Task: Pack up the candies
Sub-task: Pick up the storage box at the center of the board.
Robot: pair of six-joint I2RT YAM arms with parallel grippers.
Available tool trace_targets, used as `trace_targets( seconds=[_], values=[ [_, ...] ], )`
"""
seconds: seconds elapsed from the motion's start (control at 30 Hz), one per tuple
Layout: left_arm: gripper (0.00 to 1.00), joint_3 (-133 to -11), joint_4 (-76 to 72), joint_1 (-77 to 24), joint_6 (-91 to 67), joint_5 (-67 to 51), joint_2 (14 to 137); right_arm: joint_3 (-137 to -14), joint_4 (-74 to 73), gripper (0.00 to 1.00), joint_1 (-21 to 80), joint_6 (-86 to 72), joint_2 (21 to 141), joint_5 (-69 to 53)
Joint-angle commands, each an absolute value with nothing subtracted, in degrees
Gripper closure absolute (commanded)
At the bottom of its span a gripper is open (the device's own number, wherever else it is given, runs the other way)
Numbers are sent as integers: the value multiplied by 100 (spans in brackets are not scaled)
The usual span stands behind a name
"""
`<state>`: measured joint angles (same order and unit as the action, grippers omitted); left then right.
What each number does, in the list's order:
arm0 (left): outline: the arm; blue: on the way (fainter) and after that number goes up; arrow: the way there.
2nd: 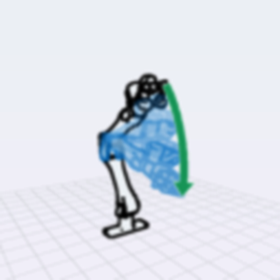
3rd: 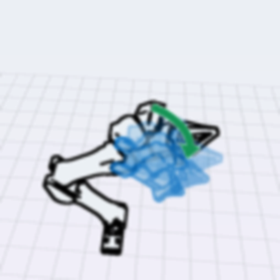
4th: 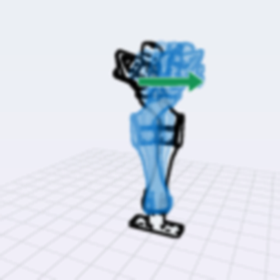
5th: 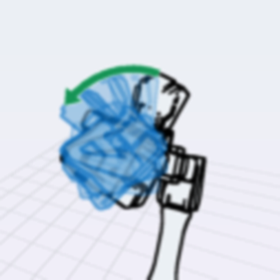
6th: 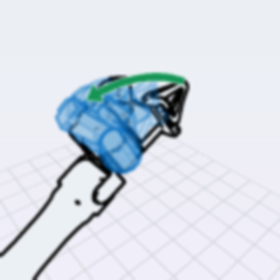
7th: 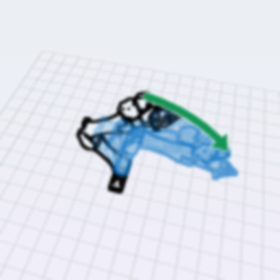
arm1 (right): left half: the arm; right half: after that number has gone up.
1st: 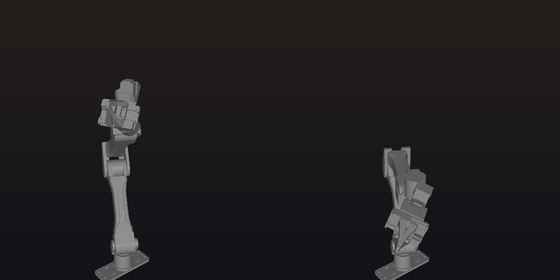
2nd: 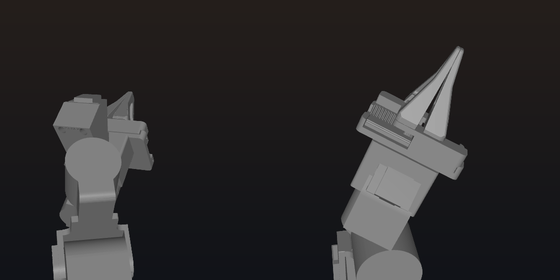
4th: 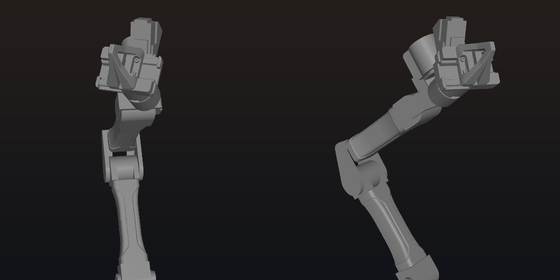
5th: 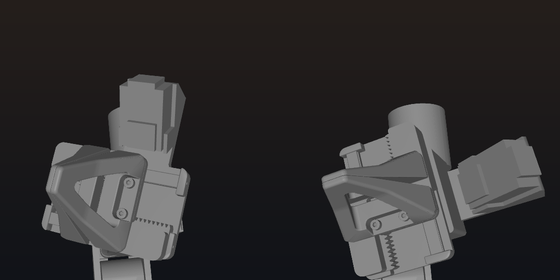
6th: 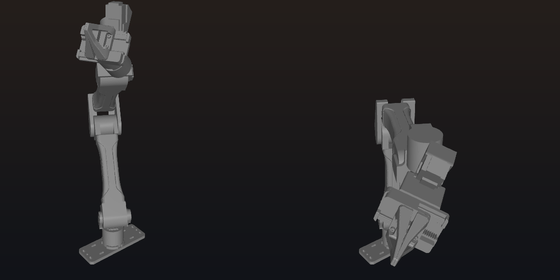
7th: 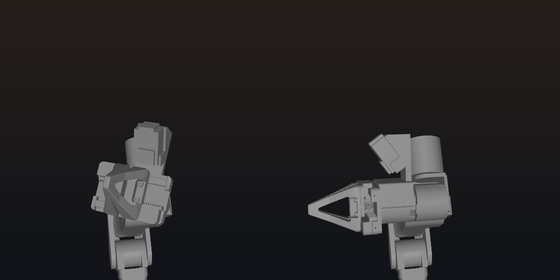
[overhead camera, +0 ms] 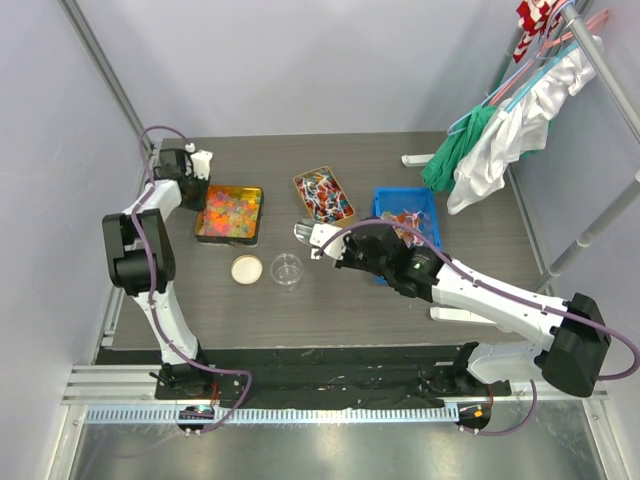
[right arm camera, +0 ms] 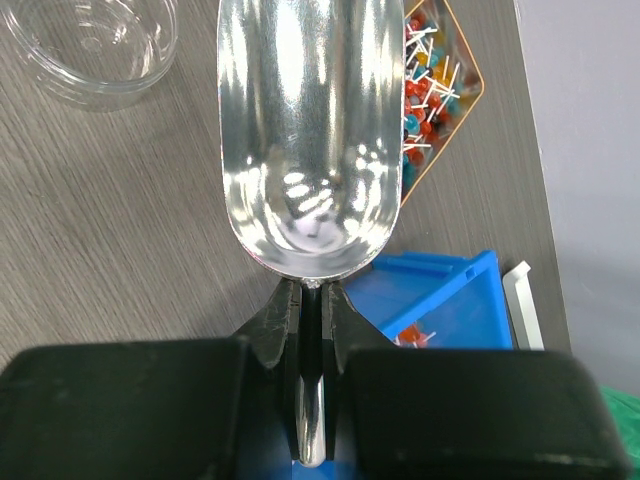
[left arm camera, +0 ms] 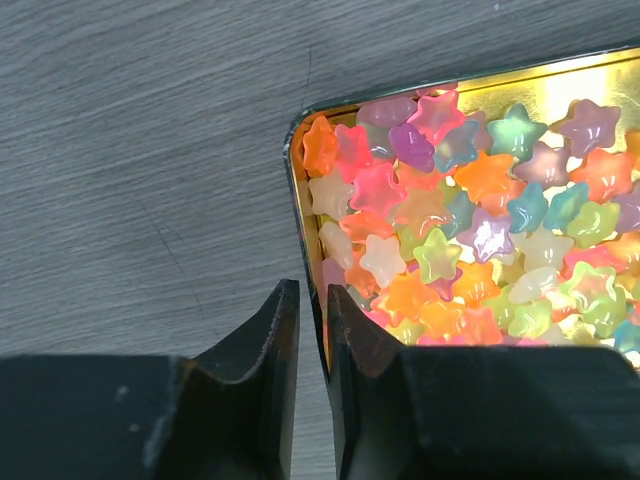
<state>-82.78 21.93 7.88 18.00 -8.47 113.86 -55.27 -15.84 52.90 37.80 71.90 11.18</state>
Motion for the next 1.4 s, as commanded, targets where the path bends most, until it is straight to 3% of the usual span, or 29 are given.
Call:
trace_targets(
  seconds=[0.0, 0.3, 0.47, 0.6, 0.87, 1.37],
  values=[
    [81, -8517, 2030, 809, 2056, -607, 11566, -5519, -1222, 99, 5353, 3744, 7198, 1090],
    [83, -8490, 1942, 633, 2311, -308, 11882, -5476, -1213, 99, 5432, 3770, 7304, 1125],
    [74, -8560, 2004, 554, 2355, -264, 12093, -5458, -1195, 99, 5440, 3762, 7348, 1125],
    [75, -8604, 2030, 554, 2364, -264, 12217, -5458, -1187, 99, 5475, 3762, 7357, 1142],
    [100, -8683, 2267, 554, 2320, -571, 12226, -5440, -1160, 99, 5476, 3771, 7374, 1178],
    [100, -9597, 3796, 571, 2136, -1880, 12103, -5642, -1169, 99, 5493, 3797, 7479, 1362]
  ],
)
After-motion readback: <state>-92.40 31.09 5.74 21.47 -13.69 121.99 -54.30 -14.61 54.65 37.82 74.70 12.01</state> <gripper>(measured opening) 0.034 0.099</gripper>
